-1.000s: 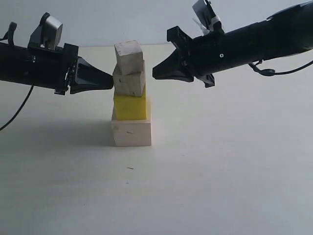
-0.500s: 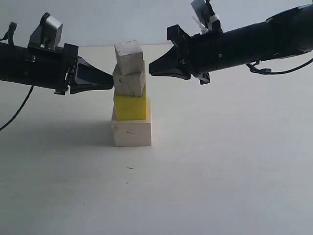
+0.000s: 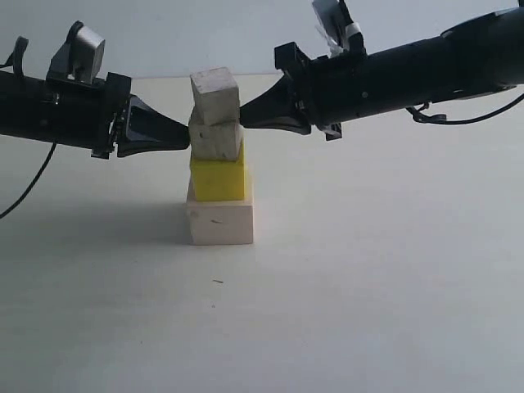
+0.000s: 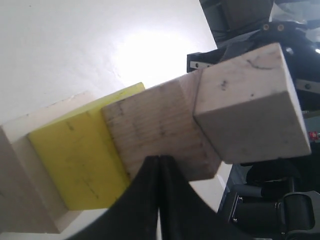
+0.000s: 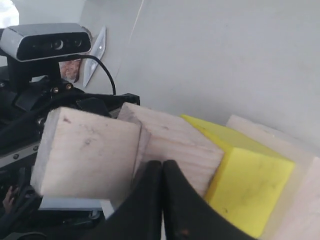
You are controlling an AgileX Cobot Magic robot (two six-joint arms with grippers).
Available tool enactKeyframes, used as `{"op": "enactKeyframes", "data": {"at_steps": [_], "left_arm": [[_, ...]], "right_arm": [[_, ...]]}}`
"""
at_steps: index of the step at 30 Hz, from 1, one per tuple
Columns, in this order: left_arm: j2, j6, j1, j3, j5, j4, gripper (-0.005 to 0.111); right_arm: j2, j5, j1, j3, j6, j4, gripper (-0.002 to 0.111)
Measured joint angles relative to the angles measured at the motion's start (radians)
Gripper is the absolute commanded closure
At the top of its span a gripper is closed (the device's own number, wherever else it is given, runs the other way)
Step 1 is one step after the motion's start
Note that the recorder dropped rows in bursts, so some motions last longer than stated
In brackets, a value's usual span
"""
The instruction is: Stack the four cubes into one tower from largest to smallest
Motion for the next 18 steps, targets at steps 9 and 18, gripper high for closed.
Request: {"op": "enactKeyframes", "data": {"at_steps": [9,18], "left_arm": [[0.0,-0.002,0.0,0.0,0.0,0.0,0.107],[0.0,-0.002,0.0,0.0,0.0,0.002,0.107]], "right_arm": [[0.0,-0.052,0.018,0.0,-0.015,0.002,0.108],[0.0,-0.058,0.018,0.0,-0.015,0.002,0.108]]}}
